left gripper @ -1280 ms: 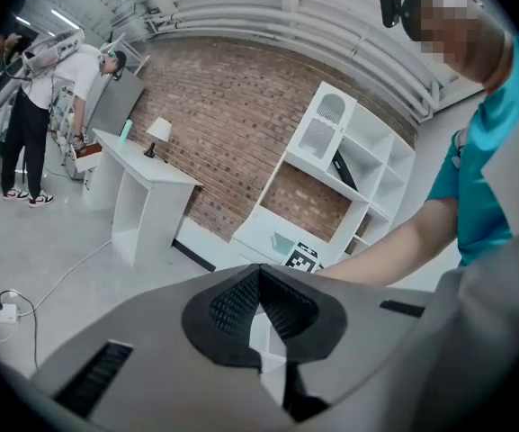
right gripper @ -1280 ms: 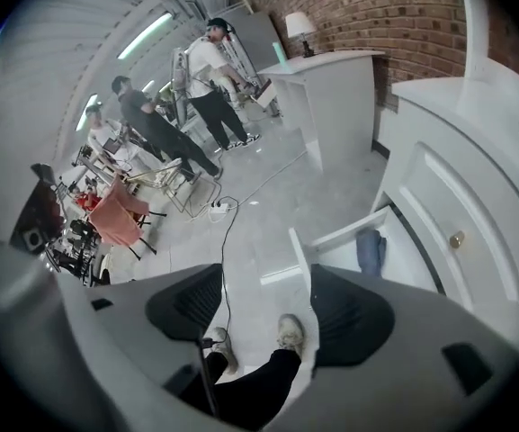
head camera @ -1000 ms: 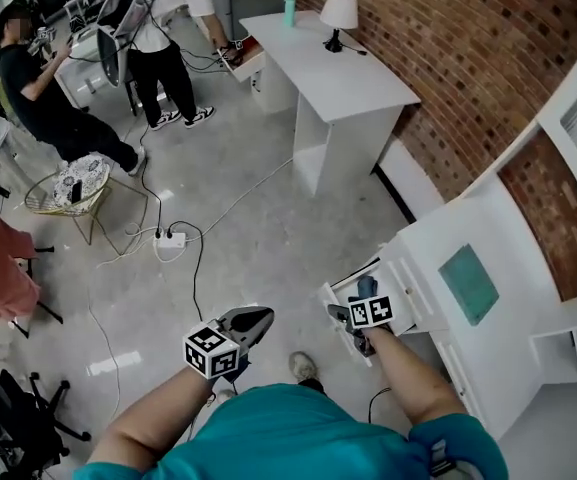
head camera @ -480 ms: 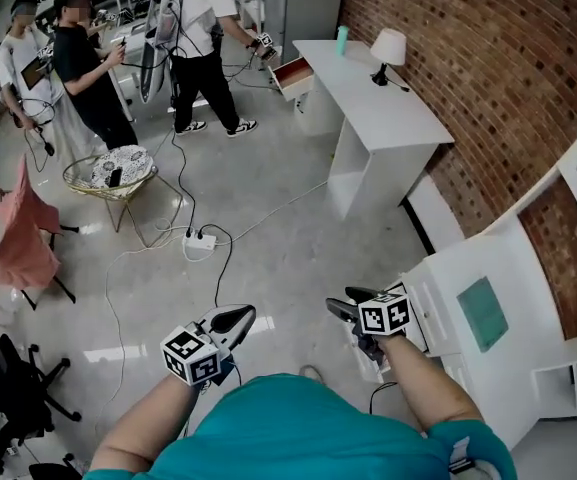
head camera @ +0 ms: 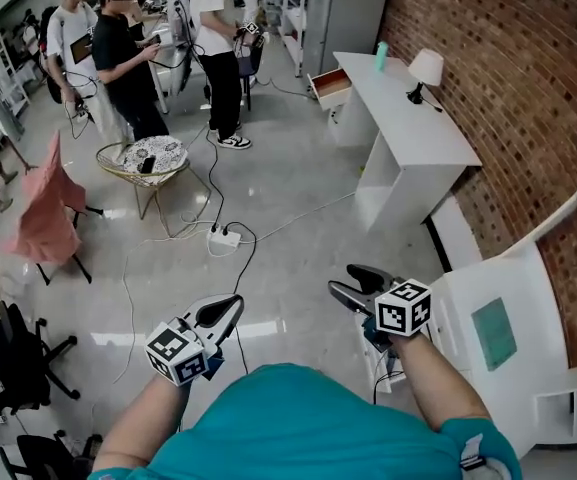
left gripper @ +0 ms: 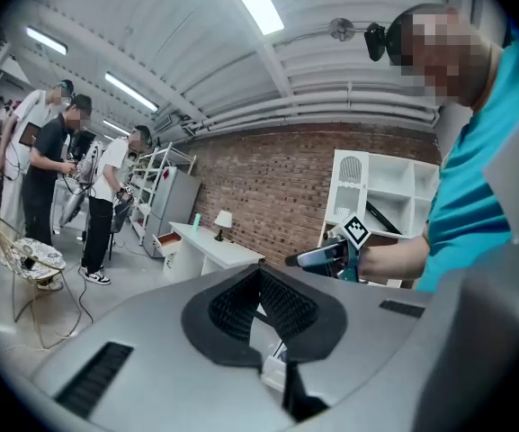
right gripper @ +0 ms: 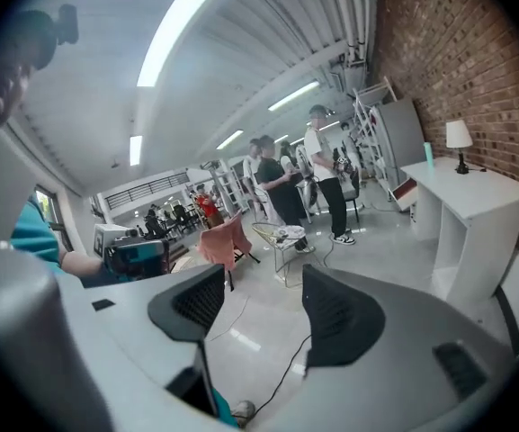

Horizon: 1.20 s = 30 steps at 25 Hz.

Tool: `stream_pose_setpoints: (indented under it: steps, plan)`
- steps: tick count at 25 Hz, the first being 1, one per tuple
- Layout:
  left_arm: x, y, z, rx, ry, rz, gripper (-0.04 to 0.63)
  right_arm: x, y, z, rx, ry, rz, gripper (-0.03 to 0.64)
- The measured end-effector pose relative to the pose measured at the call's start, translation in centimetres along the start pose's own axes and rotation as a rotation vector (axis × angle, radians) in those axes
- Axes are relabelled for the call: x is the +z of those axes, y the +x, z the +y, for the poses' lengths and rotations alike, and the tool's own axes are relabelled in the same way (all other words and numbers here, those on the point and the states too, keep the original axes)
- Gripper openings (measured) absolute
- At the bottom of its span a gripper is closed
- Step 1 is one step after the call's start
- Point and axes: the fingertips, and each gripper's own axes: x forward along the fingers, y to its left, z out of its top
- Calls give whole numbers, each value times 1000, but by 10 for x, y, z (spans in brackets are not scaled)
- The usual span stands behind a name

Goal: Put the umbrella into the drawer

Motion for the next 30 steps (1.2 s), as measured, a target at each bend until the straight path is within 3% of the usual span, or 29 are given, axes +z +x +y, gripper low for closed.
stream_pose_setpoints:
  steps: [4,6,13,30]
  plan:
    - [7,-12,3,24,-8,-8,14,25,-6,13,3,-66,-61,267]
    - [11,-13,2,29,-5,-12,14,35,-15,15,-14,-103,-95,197]
    - [22,-11,0,9,6,-40,14,46,-36,20,-51,-139,-198,46]
    - [18,6,-23,-54,7,-21,14,26,-61,23,-54,-152,-223,21]
